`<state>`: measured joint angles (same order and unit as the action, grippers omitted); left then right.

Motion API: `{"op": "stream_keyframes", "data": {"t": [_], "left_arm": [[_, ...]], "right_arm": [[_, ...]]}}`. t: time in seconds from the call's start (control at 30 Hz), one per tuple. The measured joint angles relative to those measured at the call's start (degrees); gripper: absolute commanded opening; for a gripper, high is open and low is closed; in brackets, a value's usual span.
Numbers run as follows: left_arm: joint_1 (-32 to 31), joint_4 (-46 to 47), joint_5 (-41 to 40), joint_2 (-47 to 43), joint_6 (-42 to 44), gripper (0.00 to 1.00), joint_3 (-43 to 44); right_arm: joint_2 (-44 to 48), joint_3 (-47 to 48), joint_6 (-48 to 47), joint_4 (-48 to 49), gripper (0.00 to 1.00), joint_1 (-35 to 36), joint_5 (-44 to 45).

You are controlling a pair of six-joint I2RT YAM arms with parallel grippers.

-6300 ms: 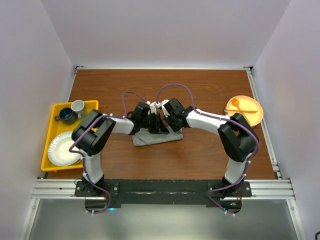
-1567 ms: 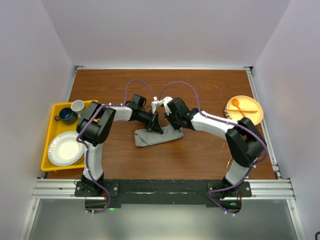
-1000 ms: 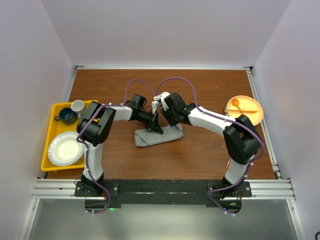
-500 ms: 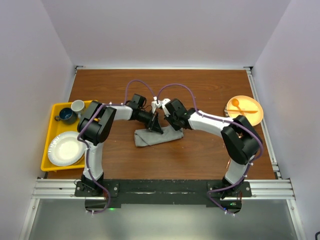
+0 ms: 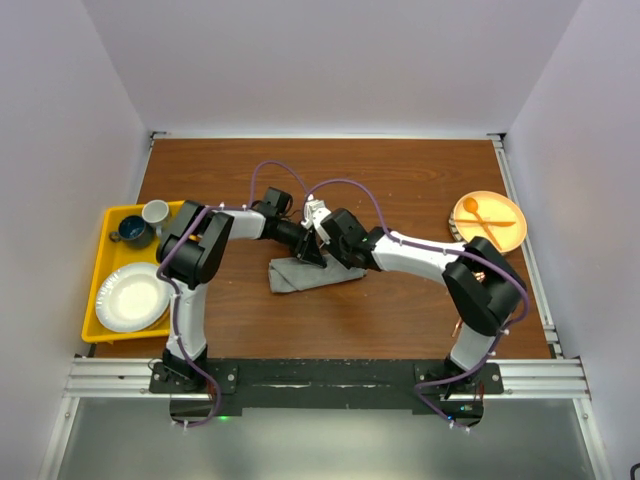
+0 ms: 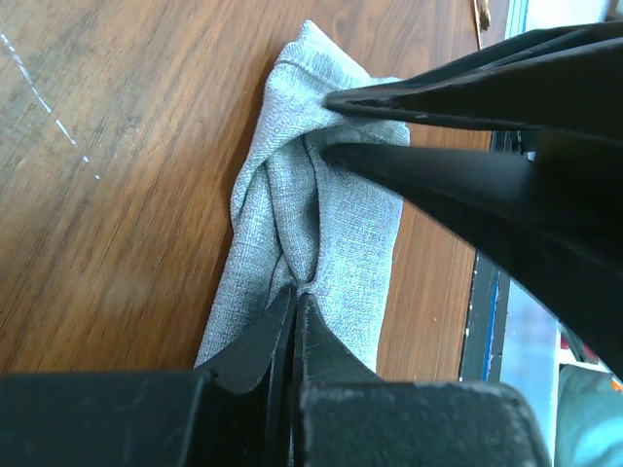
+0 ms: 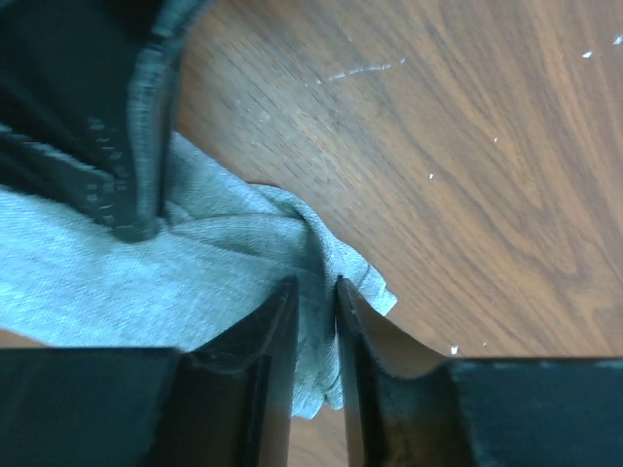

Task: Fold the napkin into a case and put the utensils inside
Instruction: Grasp the top corner of the smaller rectangle folded napkin from the folded napkin.

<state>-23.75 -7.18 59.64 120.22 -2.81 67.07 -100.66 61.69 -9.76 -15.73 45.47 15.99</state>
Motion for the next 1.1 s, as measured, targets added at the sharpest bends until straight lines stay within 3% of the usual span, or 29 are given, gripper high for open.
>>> {"op": "stream_keyframes", "data": {"t": [0.13,0.17,0.23,0.4,0.43,0.47,0.5,1.1], "left_arm": [[0.00,0.04,-0.02,0.00,-0.37,0.00,0.00],[0.00,0.07,-0.07,0.00,-0.59,0.00,0.00],[0.00,0.09,-0.04,0.04,-0.70,0.00,0.00],[0.04,0.17,-0.04,0.11,-1.11,0.00,0.00],[0.07,0.20,-0.04,0.11,-1.09,0.00,0.00],[0.07,0.20,-0.04,0.11,-1.11,0.00,0.00],[0.07,0.20,-0.04,0.11,-1.11,0.00,0.00],[0.11,0.22,-0.04,0.37,-2.58,0.00,0.11]], "right_arm": [[1.77,0.00,-0.33,-0.50,0.24,0.59,1.11],[2.10,0.00,-0.37,-0.66,0.15,0.59,1.25],[2.47,0.00,-0.52,-1.01,0.08,0.59,1.33],[2.47,0.02,-0.61,-1.70,0.20,0.57,1.40],[2.47,0.02,-0.61,-1.84,0.17,0.57,1.40],[2.47,0.02,-0.66,-1.95,0.05,0.57,1.40],[2.47,0.02,-0.74,-1.99,0.00,0.57,1.38],[2.47,0.24,-0.17,-4.55,0.00,0.66,-3.50]]}}
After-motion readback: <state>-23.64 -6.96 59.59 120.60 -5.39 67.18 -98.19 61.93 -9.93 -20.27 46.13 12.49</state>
